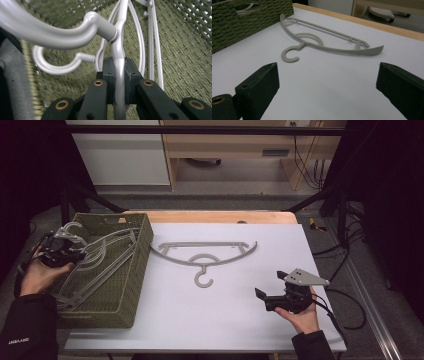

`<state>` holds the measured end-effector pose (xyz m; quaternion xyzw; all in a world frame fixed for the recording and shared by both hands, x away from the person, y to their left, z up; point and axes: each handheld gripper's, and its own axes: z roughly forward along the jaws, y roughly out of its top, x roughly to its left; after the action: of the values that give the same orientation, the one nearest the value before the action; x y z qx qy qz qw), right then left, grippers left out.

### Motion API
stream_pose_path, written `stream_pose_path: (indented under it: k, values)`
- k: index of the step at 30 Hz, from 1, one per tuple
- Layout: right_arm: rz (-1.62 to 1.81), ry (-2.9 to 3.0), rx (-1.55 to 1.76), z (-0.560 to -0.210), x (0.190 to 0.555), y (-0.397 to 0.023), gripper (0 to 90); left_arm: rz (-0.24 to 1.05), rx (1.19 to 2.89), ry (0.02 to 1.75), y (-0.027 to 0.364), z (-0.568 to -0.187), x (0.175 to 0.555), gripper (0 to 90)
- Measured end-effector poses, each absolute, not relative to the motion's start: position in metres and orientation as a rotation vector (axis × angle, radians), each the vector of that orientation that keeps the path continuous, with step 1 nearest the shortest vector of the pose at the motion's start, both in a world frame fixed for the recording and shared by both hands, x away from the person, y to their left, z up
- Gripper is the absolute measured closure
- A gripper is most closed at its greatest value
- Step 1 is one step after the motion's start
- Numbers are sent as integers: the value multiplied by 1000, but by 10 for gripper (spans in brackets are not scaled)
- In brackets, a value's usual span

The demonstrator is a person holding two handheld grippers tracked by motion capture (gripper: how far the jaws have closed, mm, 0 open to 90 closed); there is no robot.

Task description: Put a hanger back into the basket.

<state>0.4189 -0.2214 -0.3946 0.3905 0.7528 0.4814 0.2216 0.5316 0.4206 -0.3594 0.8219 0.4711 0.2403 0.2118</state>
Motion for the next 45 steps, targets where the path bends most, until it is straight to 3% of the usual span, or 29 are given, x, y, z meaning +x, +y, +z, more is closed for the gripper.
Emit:
stream_pose_path:
  k: [10,16,25,45]
  values:
    - [1335,2079,1071,-394,419,-222,54,559,2270,1429,423,-381,538,804]
    - [1335,2076,1071,-392,418,-222,54,611,2188,1461,430,-371,524,638]
    - [1347,2071,1064,-391,418,-221,56,694,2068,1242,409,-346,490,453]
    - [1330,2090,1040,-391,423,-217,62,629,1926,909,312,-334,443,177]
